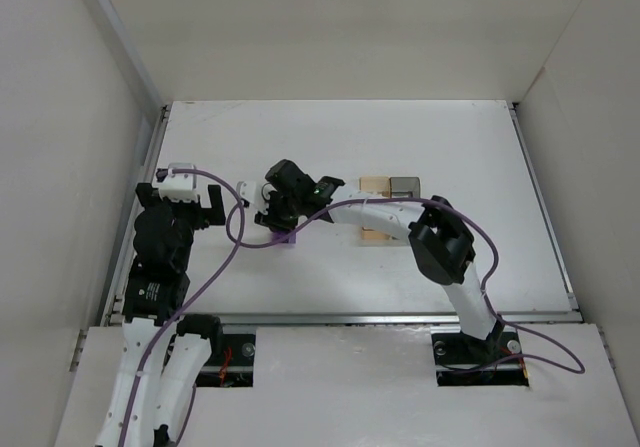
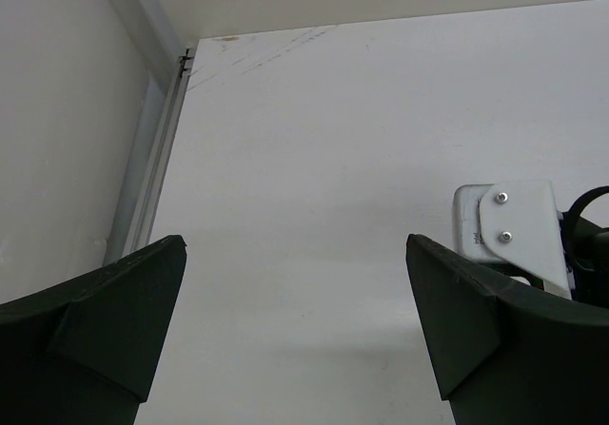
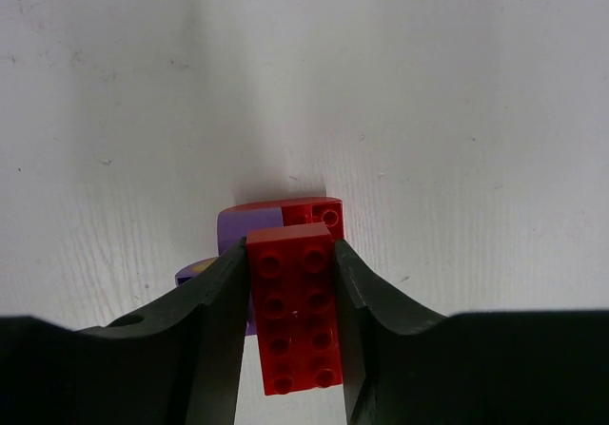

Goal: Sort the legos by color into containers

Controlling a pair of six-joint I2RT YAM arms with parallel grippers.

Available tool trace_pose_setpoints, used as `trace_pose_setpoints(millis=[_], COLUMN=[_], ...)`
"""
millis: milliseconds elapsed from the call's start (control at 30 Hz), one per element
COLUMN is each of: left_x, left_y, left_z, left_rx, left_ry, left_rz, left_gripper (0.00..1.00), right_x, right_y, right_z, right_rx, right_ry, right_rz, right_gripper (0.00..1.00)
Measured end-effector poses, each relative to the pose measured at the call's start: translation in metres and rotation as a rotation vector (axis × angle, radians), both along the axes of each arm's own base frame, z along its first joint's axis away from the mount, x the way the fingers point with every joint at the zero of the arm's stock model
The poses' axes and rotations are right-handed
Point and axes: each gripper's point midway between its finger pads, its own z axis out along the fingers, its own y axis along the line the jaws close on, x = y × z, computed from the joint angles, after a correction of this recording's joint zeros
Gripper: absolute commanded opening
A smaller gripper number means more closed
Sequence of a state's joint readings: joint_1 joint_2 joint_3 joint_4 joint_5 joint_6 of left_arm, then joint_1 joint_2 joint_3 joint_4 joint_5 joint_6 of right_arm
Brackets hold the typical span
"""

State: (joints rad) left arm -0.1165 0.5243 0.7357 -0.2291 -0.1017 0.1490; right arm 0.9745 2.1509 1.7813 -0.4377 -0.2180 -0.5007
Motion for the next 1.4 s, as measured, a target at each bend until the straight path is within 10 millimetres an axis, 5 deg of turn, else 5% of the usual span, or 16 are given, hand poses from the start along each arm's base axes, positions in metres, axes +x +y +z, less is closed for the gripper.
trace_pose_setpoints(millis=[300,433,533,600,800,1000,1100,1233,1400], left_x=[-0.009,-0.010,-0.002,0.002,0.026,0.045,0.045,0.044,0.051], left_y=[-0.026,-0.055,-0.076,-0.090,-0.116,-0.160,-0.177,-0.184,-0.182], left_z=[0.013,0.004,-0.022,-0.040,-0.084,-0.069,-0.067,-0.067,-0.073], left_rx=[0.131,0.239,0.298,0.316,0.268,0.244,0.266,0.320,0.356], left_ry=[-0.060,-0.049,0.041,0.107,0.291,0.276,0.258,0.241,0.250], left_rz=[-0.213,-0.424,-0.598,-0.710,-0.899,-1.021,-1.053,-1.069,-1.058], left_gripper=[1.00,1.00,1.00,1.00,0.98,0.99,0.91,0.70,0.66], right_x=[0.019,0.065,0.100,0.112,0.083,0.071,0.077,0.078,0.079], right_y=[-0.017,-0.063,-0.108,-0.119,-0.090,-0.082,-0.085,-0.089,-0.089], right_z=[0.007,0.037,0.062,0.078,0.105,0.119,0.119,0.113,0.113], right_rx=[0.079,0.270,0.407,0.477,0.556,0.599,0.614,0.610,0.617], right_ry=[0.180,0.368,0.463,0.496,0.574,0.625,0.629,0.638,0.645], right_rz=[-0.229,-0.512,-0.732,-0.809,-0.806,-0.841,-0.881,-0.919,-0.931], right_gripper=[0.00,0.00,0.00,0.00,0.00,0.00,0.00,0.00,0.00])
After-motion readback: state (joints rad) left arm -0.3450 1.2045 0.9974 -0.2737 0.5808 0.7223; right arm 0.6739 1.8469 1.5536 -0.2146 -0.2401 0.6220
